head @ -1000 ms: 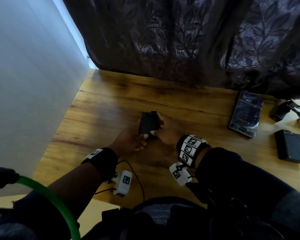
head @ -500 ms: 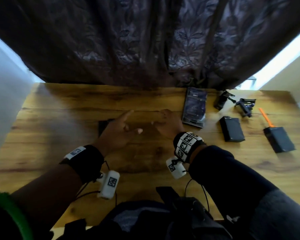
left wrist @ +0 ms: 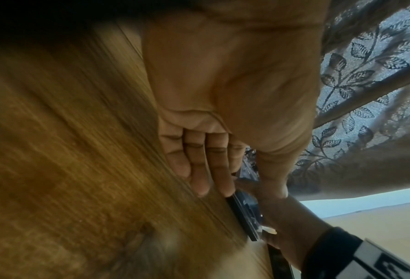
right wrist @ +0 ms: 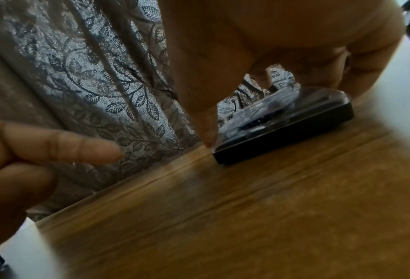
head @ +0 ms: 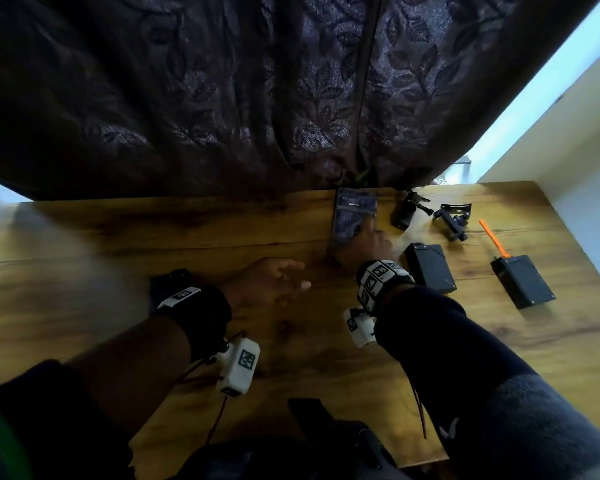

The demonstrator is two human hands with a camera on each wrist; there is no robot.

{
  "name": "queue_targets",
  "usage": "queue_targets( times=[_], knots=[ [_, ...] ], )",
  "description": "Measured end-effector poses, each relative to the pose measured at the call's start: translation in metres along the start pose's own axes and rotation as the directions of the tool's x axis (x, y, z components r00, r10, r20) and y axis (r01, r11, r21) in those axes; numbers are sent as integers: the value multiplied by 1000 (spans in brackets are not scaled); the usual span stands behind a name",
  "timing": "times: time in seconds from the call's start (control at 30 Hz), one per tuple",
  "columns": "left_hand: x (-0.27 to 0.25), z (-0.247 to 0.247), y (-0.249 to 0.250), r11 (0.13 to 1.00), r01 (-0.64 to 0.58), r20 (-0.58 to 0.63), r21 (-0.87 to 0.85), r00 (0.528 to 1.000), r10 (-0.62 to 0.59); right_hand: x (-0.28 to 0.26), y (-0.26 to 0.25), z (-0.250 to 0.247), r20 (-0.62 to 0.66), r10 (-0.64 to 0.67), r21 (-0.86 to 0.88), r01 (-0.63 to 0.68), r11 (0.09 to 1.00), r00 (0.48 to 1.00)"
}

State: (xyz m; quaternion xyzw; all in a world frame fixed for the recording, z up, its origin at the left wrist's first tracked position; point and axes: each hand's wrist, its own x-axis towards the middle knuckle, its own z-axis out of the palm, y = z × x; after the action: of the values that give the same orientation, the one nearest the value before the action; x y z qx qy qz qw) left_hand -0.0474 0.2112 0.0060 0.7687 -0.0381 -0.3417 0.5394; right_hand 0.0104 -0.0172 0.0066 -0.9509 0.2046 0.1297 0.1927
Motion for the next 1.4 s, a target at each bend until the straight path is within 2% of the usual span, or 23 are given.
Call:
queue_targets(
  times=[0.23, 0.33, 0.47, 0.57, 0.73, 0.83, 0.93, 0.97, 1.13, 1.3, 1.4],
  knots=[
    [-29, -9, -18, 998, 55, -57, -35, 997, -57, -19, 5, 8, 42, -42, -108, 46, 993, 998],
    [-46, -5, -30, 995, 89, -35, -39, 995, -90, -39, 9, 29, 124, -149, -163, 168, 972, 981],
    [-67, 1, -44, 992, 122, -15, 21, 992, -122, -87, 11, 43, 271, -278, -157, 327, 932, 922],
    [-82, 2, -49, 987, 108, -69, 120, 993, -100, -125, 16, 50, 313, -360, -176, 426, 887, 879],
    [-101, 1, -54, 962, 21, -189, 272, 981, 32, -155, 26, 56, 375, -549, -255, 653, 713, 747],
    [-107, -1, -57, 911, 3, -236, 412, 966, 103, -153, 32, 49, 471, -581, -299, 740, 603, 664],
    [-110, 1, -64, 843, -30, -203, 538, 965, 164, -149, 37, 45, 506, -630, -327, 807, 492, 589],
    [-110, 3, -67, 821, -28, -180, 571, 971, 158, -150, 38, 46, 496, -648, -339, 816, 469, 578],
    [-108, 12, -88, 732, -31, -72, 681, 991, 109, -148, 36, 58, 438, -689, -334, 816, 472, 578],
    [-107, 27, -89, 607, -4, -137, 795, 973, 185, -146, 34, 59, 415, -711, -356, 820, 448, 568],
    [-105, 30, -85, 540, 12, -123, 841, 978, 171, -145, 31, 57, 434, -713, -386, 829, 405, 551]
  ],
)
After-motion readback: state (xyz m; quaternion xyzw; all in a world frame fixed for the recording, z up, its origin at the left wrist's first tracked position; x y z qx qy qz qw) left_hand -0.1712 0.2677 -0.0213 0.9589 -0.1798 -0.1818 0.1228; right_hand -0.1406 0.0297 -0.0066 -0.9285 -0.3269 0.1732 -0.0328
